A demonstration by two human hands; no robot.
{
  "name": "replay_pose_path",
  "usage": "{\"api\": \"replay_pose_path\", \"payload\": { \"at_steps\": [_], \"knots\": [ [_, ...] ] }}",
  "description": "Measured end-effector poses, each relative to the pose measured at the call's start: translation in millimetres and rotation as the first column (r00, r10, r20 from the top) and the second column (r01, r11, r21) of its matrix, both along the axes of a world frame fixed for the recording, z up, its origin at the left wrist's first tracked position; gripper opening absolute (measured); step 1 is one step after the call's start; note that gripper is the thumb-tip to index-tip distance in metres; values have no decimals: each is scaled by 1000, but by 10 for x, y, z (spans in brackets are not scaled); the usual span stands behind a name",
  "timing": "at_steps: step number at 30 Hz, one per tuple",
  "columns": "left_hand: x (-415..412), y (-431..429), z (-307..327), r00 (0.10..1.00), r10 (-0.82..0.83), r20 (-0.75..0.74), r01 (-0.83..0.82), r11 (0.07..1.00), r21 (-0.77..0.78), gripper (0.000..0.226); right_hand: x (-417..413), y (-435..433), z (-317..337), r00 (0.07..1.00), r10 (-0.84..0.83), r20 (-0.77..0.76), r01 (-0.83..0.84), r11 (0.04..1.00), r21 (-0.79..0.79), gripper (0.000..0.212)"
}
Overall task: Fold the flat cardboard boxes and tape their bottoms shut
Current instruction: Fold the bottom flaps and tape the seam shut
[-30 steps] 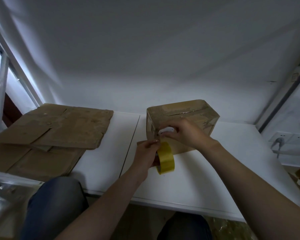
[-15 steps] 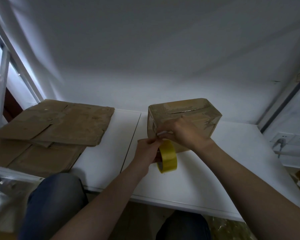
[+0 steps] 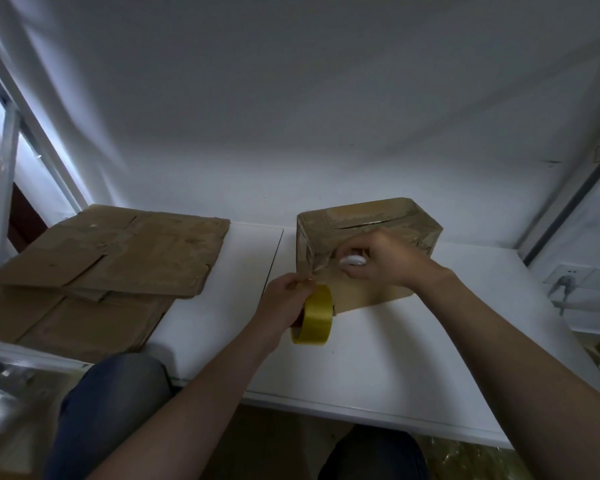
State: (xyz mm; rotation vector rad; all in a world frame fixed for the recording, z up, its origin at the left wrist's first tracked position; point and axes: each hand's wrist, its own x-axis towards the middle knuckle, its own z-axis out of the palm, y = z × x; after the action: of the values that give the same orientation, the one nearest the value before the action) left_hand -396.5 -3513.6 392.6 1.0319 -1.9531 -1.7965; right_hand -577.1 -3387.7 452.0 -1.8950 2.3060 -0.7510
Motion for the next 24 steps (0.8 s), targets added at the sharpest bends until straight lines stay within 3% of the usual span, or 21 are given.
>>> {"api": "replay_pose_path", "payload": {
  "at_steps": [3,5,9,13,16,21,24],
  "knots": [
    [75,-48,-12,984,-110,142,127,985,-118,23,14,-32,-13,999,-25,33,24,1000,18,11],
    [143,-87,-61,974,-135,180,145,988,-43,19,24,-52,-17,998,-18,54,17,1000,16,12],
    [164,-273,-38,998,21,57,-29,991,133,34,9,-47,-37,985,-31,169,40,998,-45,13],
    [-66,-496,251,997,74,2,-74,993,88,71,8,-9,-63,965,-57,257,79,994,-77,11],
    [-320,-597,469,997,60,38,-58,998,-34,85,8,17,-55,951,-66,303,103,989,-107,12],
    [-689,-663,589,997,41,66,-15,936,-352,79,112,123,47,933,-82,349,158,969,-192,8],
    [-784,-735,506,996,24,86,10,928,-372,79,282,288,17,922,-69,382,188,940,-284,10]
  ]
}}
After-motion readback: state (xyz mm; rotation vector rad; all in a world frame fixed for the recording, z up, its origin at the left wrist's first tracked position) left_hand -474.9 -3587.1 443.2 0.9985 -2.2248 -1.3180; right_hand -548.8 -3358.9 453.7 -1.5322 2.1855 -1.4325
